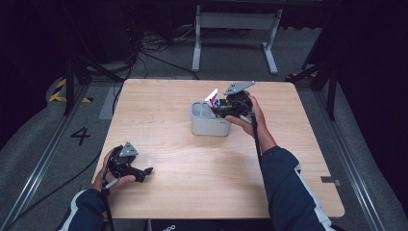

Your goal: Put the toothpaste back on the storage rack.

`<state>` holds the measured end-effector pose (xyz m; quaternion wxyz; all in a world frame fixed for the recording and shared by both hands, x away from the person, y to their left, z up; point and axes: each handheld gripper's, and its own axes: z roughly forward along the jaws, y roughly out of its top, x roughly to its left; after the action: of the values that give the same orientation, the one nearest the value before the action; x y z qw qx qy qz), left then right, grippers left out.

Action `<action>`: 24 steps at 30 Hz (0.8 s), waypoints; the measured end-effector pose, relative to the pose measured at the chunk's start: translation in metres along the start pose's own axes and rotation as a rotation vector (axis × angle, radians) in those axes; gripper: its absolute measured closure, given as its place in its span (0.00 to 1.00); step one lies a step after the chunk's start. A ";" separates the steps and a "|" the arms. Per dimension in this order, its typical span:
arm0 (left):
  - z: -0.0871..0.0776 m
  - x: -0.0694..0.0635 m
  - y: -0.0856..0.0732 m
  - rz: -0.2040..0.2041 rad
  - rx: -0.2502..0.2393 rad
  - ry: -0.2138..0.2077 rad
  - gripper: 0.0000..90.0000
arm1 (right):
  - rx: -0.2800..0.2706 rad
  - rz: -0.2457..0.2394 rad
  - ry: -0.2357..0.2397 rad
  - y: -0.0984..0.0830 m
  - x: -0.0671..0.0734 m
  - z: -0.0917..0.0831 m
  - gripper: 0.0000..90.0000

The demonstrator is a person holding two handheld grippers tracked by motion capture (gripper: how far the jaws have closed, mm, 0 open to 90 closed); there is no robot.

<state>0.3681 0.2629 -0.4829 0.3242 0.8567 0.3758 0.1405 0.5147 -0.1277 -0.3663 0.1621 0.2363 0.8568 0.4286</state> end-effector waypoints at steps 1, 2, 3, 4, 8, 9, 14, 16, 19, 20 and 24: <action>0.000 0.000 0.000 0.000 -0.001 0.001 0.00 | 0.002 -0.001 0.001 0.000 0.000 0.000 0.64; 0.000 0.000 0.000 0.000 -0.001 0.000 0.00 | 0.006 -0.002 0.000 0.000 0.000 0.000 0.64; 0.000 0.000 0.000 0.000 -0.001 0.000 0.00 | 0.008 -0.002 0.000 -0.001 0.000 -0.001 0.64; 0.000 0.000 0.000 0.000 -0.001 0.001 0.00 | 0.005 -0.002 0.001 -0.001 0.000 -0.001 0.64; 0.000 0.000 0.000 0.000 -0.001 0.001 0.00 | 0.004 -0.001 0.004 -0.001 0.000 -0.002 0.63; 0.000 0.000 0.000 0.000 -0.001 0.000 0.00 | 0.005 -0.005 0.007 -0.001 0.000 -0.002 0.63; 0.000 0.000 0.000 -0.001 -0.003 0.002 0.00 | 0.001 -0.004 0.014 -0.002 0.001 -0.003 0.62; 0.000 0.000 0.000 0.000 -0.001 0.001 0.00 | -0.002 -0.001 0.033 -0.003 0.002 -0.002 0.61; 0.000 0.000 0.000 0.000 0.000 0.000 0.00 | -0.009 -0.006 0.036 -0.002 0.005 -0.002 0.62; 0.000 0.000 0.000 0.000 -0.001 0.000 0.00 | -0.020 -0.005 0.038 -0.001 0.005 -0.004 0.62; 0.000 0.000 0.000 0.000 0.000 0.000 0.00 | -0.016 -0.010 0.029 0.000 0.005 -0.006 0.61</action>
<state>0.3681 0.2629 -0.4829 0.3243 0.8566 0.3758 0.1405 0.5077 -0.1287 -0.3628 0.1536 0.2246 0.8568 0.4380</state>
